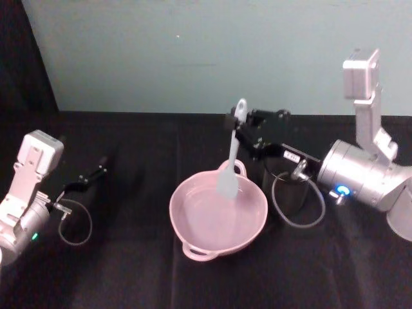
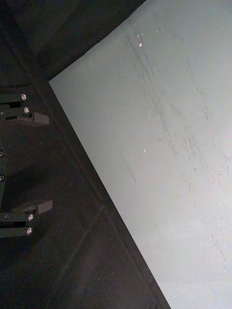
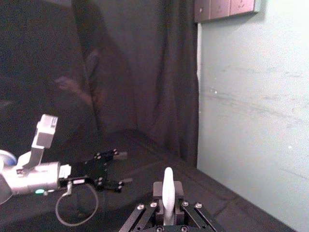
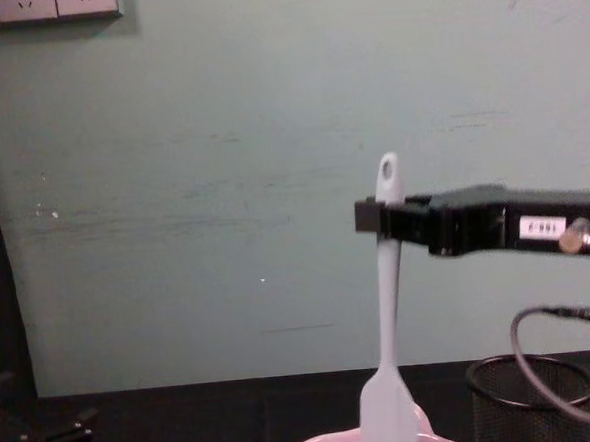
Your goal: Use the one hand to pick up the spoon and stir the clear water in the bowl.
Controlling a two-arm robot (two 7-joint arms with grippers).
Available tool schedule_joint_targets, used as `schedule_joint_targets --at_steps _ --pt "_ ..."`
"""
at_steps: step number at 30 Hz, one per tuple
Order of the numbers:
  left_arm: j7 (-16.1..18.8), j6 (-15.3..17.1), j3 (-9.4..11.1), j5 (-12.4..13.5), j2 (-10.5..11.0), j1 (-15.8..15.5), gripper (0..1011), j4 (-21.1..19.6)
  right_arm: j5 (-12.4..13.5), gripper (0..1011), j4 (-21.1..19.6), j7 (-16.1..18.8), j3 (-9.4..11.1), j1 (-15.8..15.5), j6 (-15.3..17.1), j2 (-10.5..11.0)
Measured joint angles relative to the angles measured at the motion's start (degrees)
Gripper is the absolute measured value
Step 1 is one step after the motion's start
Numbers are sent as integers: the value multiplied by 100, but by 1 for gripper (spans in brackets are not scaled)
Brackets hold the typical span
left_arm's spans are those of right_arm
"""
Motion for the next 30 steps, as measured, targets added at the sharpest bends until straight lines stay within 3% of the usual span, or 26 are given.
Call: schedule_joint_targets --at_steps 13,30 --pt "0 0 0 0 0 0 1005 0 -183 116 458 243 -279 -139 -381 -287" --pt "0 0 0 0 0 0 1005 0 -236 116 1094 344 -357 90 -566 -728"
